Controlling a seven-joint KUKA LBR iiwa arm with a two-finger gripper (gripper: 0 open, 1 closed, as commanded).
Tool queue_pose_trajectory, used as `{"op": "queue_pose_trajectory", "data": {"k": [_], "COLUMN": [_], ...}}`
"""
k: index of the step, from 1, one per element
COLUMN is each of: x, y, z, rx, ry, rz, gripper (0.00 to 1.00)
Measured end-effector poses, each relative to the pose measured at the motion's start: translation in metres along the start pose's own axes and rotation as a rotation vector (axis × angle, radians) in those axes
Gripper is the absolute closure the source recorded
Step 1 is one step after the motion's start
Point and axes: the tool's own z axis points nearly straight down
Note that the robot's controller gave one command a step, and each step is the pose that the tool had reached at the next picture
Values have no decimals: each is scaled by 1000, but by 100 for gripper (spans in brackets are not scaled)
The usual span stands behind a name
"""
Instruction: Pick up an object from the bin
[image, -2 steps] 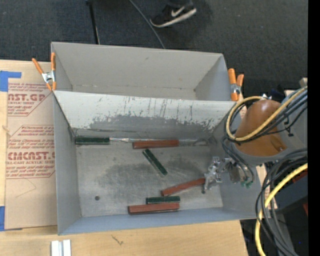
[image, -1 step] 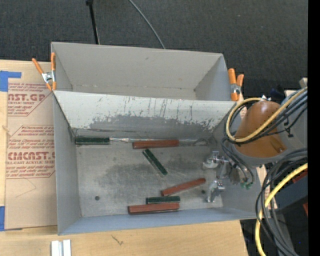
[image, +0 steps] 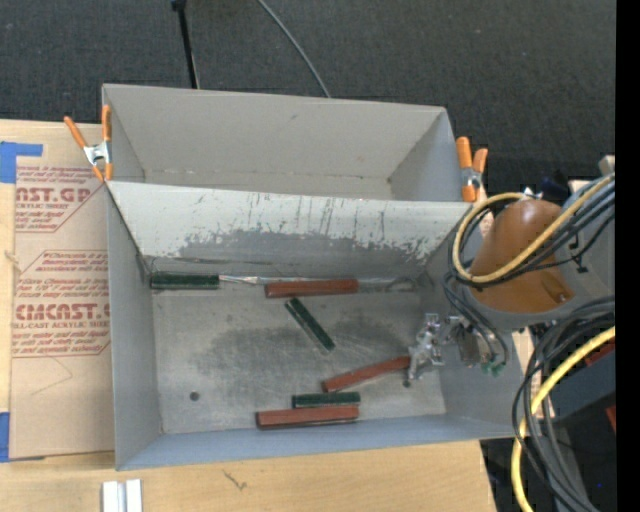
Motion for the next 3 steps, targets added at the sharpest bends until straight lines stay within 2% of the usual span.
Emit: {"op": "queue_pose_trajectory", "data": {"k": [1,2,3], "x": [0,27,27], "y": [0,26,27], "z": [0,1,1], "rx": [0,0,0], "ry": [0,-3,-2], "rz": [0,-276,-277], "gripper": [100,0,0]}}
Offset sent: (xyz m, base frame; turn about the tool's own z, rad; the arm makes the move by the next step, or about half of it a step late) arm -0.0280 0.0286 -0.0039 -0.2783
